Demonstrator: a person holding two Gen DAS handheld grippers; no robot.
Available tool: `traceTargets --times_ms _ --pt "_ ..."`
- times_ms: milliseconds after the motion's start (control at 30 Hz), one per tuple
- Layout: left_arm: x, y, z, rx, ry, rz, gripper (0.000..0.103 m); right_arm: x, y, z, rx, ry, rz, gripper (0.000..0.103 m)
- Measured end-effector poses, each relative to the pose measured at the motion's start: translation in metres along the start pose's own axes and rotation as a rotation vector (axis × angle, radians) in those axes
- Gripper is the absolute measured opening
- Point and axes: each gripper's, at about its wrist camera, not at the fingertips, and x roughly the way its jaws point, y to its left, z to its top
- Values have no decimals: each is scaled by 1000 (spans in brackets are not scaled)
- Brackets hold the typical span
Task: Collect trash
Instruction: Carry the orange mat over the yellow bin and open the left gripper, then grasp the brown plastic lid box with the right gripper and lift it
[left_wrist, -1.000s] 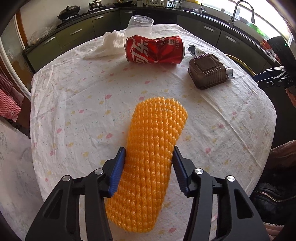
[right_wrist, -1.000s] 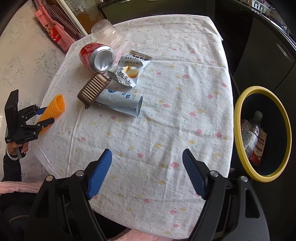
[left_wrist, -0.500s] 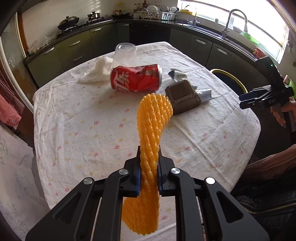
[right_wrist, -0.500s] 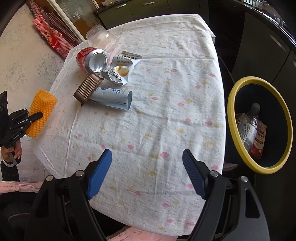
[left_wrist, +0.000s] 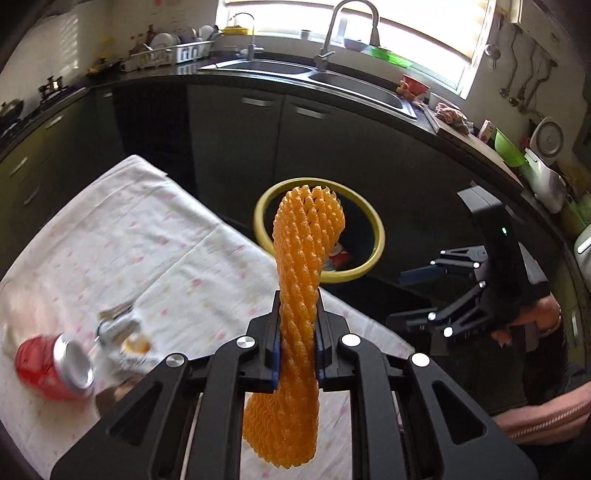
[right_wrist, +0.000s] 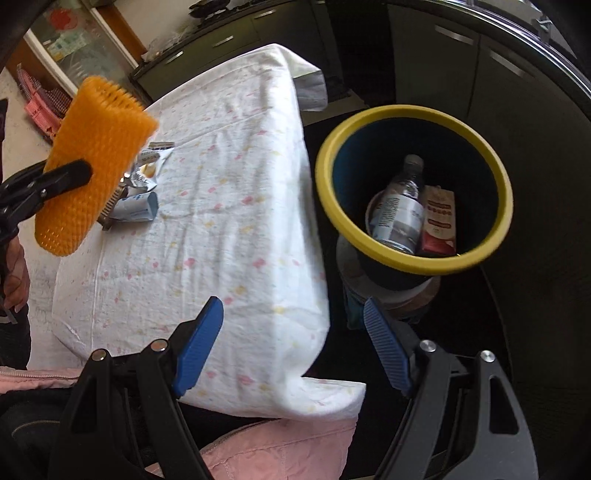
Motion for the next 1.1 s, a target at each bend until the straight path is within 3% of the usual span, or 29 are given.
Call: traceTargets --times_ms 167,300,400,500,567,633,733,967,1100 --pt "91 -32 73 37 56 -12 16 -5 -38 -12 81 -11 -4 75" --pt "157 -46 110 16 84 -8 19 -4 -56 -19 125 -7 0 75" --pt "196 -49 120 -20 114 22 33 -3 -62 -22 140 -6 3 76" --pt "211 -52 124 -29 110 75 54 -2 -64 -22 144 -6 9 77" --pt "207 -51 125 -42 86 104 73 0 -63 -22 142 -7 13 77" --pt "192 -47 121 -47 62 115 86 2 -61 -22 137 -6 20 77" --pt "165 -41 113 -47 25 118 94 8 -55 -21 131 -1 28 77" --pt "71 -26 59 -86 -59 91 98 17 -31 -17 90 7 35 77" --pt "12 -18 4 -81 -113 145 98 25 -12 -4 36 25 18 77"
